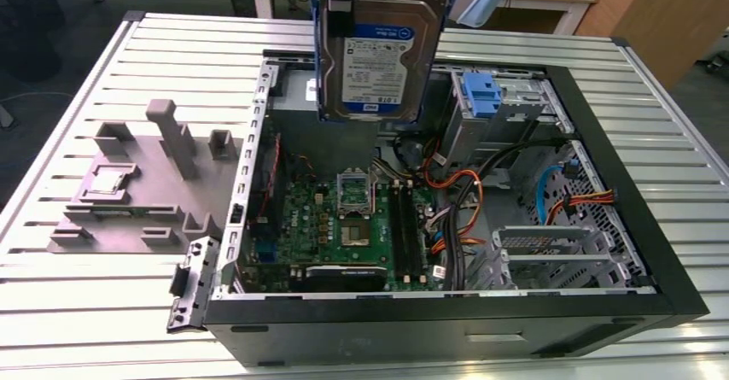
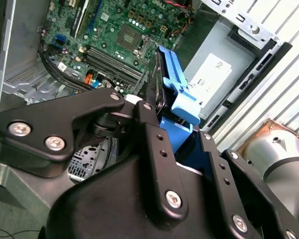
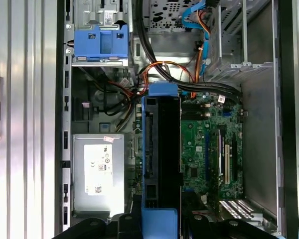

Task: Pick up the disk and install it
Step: 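Insert the disk into the insertion slot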

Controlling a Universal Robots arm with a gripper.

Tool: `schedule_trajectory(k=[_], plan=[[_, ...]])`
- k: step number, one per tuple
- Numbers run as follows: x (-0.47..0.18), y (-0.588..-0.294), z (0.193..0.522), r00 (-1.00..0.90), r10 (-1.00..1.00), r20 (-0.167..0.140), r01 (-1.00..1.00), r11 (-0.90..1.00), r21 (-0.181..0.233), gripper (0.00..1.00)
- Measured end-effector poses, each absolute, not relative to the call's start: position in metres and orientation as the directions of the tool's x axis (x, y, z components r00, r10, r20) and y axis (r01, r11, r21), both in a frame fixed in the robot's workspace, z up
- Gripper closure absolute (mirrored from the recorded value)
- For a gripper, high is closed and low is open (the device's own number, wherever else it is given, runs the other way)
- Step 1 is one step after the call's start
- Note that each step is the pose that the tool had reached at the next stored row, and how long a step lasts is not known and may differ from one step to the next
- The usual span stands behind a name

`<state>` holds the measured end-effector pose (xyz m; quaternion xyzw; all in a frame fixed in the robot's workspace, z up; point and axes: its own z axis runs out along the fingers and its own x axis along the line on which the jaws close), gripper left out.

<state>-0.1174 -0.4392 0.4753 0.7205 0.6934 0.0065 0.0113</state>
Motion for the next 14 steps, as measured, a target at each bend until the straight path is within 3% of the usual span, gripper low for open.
schedule_trajectory(k=[14], plan=[[-0.1174,-0.4460,0.4750,0.038,0.999,-0.006,0.999,-0.038,0.025,0.63]])
